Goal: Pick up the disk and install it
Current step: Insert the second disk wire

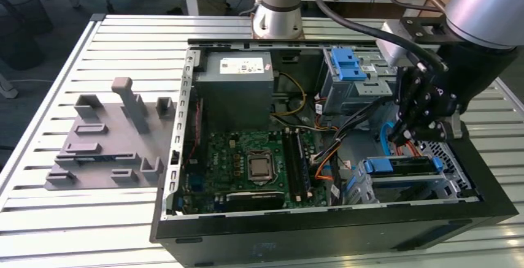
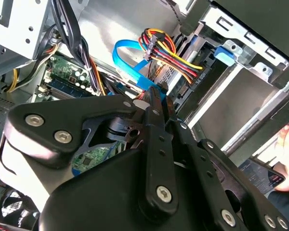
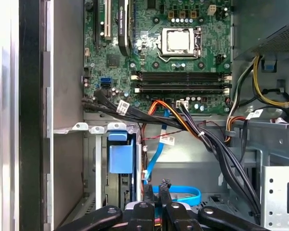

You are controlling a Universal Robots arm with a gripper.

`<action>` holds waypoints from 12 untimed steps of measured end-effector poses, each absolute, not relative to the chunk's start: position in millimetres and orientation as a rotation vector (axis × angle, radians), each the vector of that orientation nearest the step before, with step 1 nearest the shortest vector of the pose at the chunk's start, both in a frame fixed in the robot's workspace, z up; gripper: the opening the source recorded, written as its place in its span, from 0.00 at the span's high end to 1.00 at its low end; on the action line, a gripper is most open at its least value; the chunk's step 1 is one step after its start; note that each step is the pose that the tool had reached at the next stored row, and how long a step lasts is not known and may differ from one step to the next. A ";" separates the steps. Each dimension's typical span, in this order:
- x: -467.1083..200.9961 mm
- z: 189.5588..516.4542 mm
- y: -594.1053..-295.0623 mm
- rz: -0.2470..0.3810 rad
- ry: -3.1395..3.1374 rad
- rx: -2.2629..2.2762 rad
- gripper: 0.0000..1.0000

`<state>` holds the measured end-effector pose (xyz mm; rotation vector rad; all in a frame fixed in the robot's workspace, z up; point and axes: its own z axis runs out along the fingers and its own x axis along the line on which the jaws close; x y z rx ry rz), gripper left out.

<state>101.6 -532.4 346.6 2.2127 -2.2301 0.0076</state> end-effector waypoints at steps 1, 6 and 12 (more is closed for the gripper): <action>101.0 346.3 -532.7 0.012 -2.230 2.217 0.84; 100.5 342.6 -535.9 0.014 -2.226 2.223 0.84; 100.5 340.8 -539.3 0.014 -2.223 2.226 0.84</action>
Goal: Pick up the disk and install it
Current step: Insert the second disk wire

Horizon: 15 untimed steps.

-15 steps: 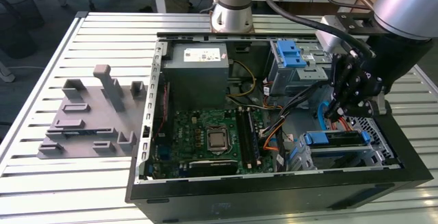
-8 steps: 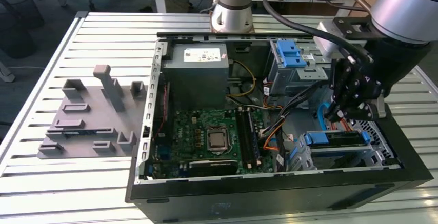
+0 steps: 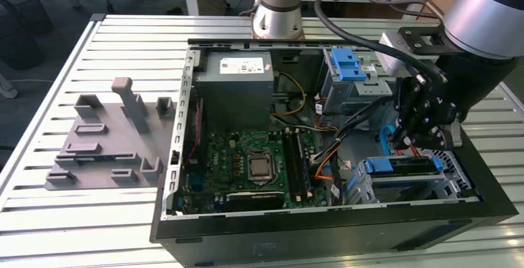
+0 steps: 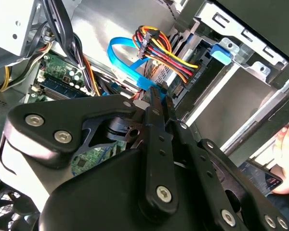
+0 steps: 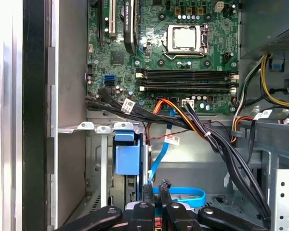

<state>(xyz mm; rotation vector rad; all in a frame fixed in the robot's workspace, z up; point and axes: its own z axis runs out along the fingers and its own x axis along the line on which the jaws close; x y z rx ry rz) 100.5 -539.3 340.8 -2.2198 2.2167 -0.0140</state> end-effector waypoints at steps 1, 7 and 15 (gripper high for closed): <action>100.5 340.6 -540.2 -0.014 2.216 -2.221 0.84; 100.4 339.3 -545.0 -0.014 2.213 -2.224 0.84; 100.5 337.5 -551.9 -0.016 2.209 -2.226 0.84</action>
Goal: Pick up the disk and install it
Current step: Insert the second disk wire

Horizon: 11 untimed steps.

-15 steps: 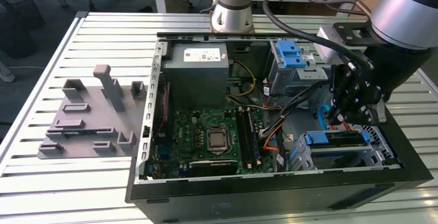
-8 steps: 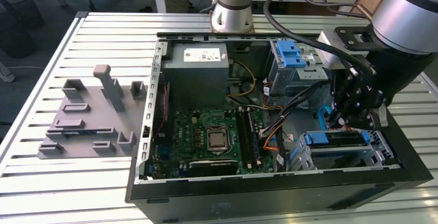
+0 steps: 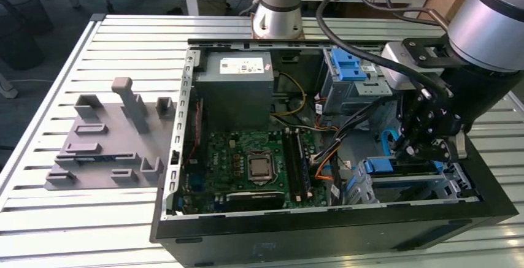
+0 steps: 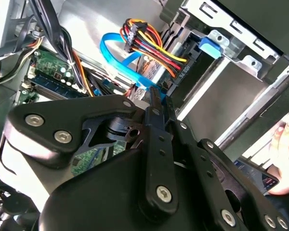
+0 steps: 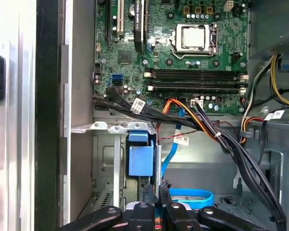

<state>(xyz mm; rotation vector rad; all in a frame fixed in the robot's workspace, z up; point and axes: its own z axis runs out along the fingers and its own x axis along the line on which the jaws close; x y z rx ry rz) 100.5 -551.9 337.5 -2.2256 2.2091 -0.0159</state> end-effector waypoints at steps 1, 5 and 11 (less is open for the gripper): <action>100.4 337.2 -553.0 -0.016 2.208 -2.227 0.84; 100.5 336.1 -554.7 -0.022 2.195 -2.234 0.84; 100.5 334.9 -555.4 -0.032 2.183 -2.236 0.84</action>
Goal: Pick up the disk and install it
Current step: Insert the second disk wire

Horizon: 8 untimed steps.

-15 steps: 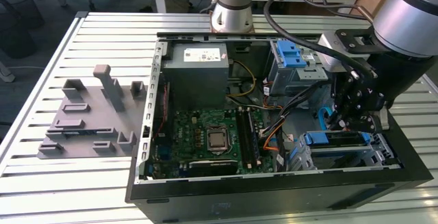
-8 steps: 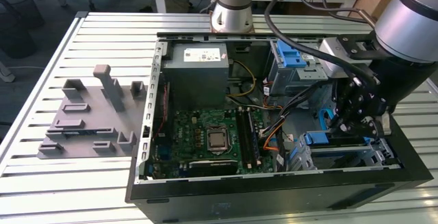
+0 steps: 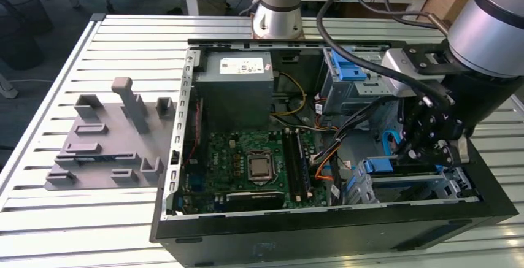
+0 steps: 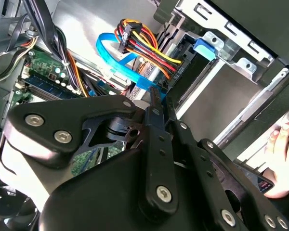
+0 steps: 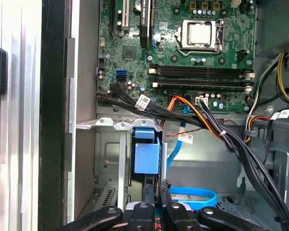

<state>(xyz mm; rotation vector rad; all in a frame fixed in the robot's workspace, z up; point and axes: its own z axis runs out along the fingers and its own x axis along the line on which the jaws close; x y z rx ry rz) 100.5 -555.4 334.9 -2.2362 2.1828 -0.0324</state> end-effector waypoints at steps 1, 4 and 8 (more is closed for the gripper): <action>100.4 334.7 -555.6 -0.032 2.183 -2.236 0.84; 100.4 334.1 -556.1 -0.032 2.183 -2.236 0.84; 100.4 333.6 -556.4 -0.033 2.183 -2.236 0.84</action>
